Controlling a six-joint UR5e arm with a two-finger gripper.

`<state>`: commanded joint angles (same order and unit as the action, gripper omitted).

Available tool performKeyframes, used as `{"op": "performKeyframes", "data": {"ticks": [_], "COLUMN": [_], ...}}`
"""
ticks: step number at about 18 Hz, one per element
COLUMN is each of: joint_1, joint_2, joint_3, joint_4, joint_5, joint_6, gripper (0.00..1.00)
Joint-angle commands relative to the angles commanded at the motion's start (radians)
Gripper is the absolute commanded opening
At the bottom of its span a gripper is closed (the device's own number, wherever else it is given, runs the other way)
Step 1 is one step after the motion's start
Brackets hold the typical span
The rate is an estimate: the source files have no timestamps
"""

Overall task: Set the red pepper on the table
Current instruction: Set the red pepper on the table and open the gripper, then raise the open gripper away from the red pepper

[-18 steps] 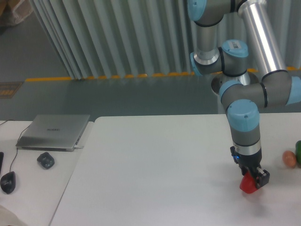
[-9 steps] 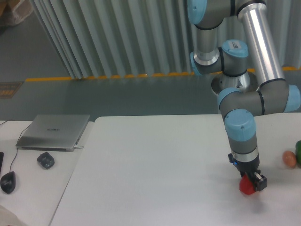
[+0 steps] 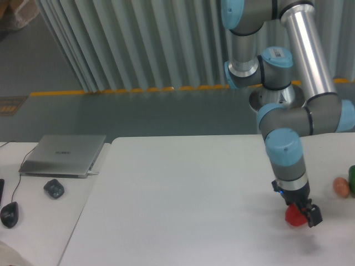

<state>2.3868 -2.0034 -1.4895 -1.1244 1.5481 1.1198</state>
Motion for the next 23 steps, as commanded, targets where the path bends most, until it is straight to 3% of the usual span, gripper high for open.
{"op": "performKeyframes", "data": {"ticks": [6, 10, 16, 23], "joint_1": [0.014, 0.075, 0.150, 0.150], "joint_2": [0.005, 0.041, 0.034, 0.031], "joint_3": [0.005, 0.015, 0.052, 0.052], "joint_4": [0.000, -0.002, 0.034, 0.034], "joint_5": [-0.002, 0.000, 0.044, 0.073], "joint_6": [0.006, 0.003, 0.009, 0.015], "gripper": [1.00, 1.00, 1.00, 1.00]}}
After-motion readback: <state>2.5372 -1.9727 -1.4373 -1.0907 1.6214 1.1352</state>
